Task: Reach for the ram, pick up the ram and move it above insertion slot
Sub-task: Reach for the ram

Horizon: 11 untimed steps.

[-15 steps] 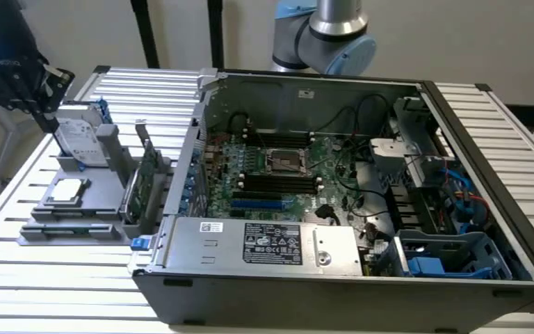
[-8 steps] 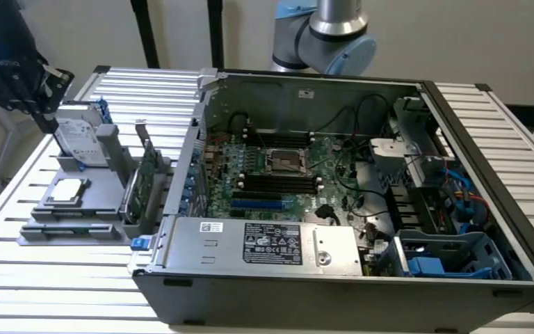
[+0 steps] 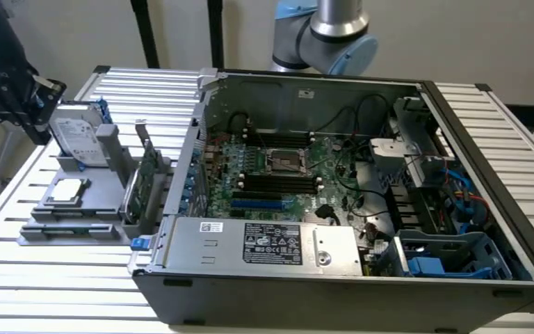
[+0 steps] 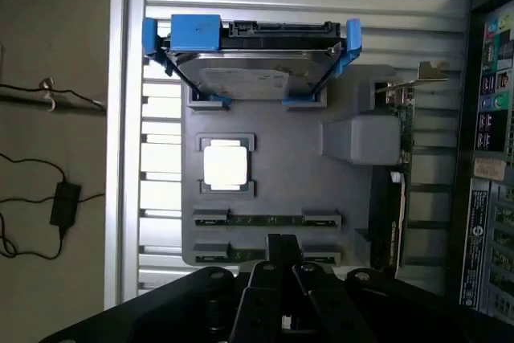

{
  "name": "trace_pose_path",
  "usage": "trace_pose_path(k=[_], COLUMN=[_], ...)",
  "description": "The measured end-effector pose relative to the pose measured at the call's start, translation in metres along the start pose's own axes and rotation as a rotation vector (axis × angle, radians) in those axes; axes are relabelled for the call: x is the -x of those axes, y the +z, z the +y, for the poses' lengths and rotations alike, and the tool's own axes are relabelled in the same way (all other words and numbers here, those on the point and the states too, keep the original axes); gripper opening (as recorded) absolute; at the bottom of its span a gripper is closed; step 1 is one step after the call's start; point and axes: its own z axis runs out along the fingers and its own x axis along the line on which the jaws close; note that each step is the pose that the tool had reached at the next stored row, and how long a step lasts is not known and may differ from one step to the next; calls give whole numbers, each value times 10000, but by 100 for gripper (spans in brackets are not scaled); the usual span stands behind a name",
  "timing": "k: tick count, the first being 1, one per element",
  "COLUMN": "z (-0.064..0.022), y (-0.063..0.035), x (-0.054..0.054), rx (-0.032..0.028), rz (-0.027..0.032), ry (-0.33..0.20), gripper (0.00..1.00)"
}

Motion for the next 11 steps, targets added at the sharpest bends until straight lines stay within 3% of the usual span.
trace_pose_path(k=[7, 11], z=[-248, -286], y=[-1, 0], x=[-3, 39], rx=[-1, 0], rz=[3, 14], ry=[0, -92], gripper=[11, 11])
